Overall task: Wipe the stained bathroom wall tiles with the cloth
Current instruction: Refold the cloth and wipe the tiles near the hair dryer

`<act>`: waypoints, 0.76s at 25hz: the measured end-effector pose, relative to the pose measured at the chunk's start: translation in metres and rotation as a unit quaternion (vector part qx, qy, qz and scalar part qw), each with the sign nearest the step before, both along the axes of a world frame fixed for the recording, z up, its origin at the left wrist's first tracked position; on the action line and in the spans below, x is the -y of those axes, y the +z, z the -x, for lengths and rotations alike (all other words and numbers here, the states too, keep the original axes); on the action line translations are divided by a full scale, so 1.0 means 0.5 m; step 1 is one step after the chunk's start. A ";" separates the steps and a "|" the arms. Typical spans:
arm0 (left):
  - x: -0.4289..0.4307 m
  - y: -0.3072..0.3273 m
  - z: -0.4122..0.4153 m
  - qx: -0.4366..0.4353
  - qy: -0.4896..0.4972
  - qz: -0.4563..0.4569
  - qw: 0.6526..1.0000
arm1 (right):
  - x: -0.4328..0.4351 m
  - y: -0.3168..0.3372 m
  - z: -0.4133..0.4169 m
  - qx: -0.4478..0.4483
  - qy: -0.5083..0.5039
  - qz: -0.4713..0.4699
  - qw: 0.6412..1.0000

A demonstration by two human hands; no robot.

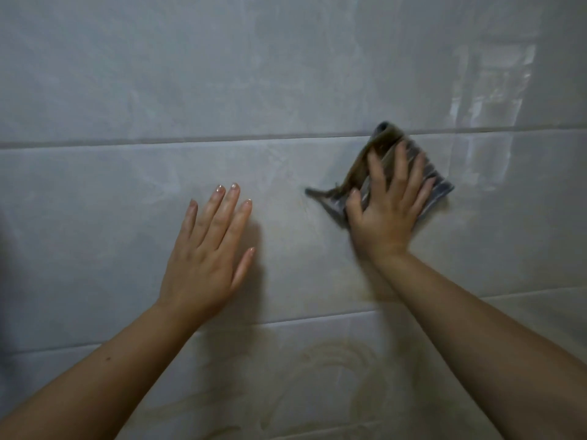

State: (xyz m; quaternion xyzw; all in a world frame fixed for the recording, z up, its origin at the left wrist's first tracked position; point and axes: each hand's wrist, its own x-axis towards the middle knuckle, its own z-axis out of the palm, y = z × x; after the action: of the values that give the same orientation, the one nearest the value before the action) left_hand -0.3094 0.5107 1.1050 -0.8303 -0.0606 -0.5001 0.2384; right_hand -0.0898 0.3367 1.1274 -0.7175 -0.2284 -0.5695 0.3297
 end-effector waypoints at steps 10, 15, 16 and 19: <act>-0.023 -0.076 0.063 -0.011 0.079 0.054 0.995 | -0.066 -0.052 0.062 0.068 0.011 0.057 0.996; -0.078 -0.096 0.105 -0.029 0.053 0.058 0.996 | -0.155 -0.135 0.141 0.122 0.041 0.117 0.985; -0.090 -0.099 0.114 -0.030 0.048 0.060 0.997 | -0.174 -0.149 0.161 0.130 0.043 0.131 0.982; -0.116 -0.115 0.135 -0.022 0.037 0.063 0.997 | -0.236 -0.188 0.218 0.160 0.059 0.177 0.969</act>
State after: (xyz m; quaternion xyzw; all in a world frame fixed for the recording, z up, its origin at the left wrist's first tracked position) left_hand -0.3770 0.5689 1.0476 -0.8519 -0.1173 -0.4674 0.2049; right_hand -0.1989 0.4545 1.0332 -0.6489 -0.4174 -0.6071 0.1902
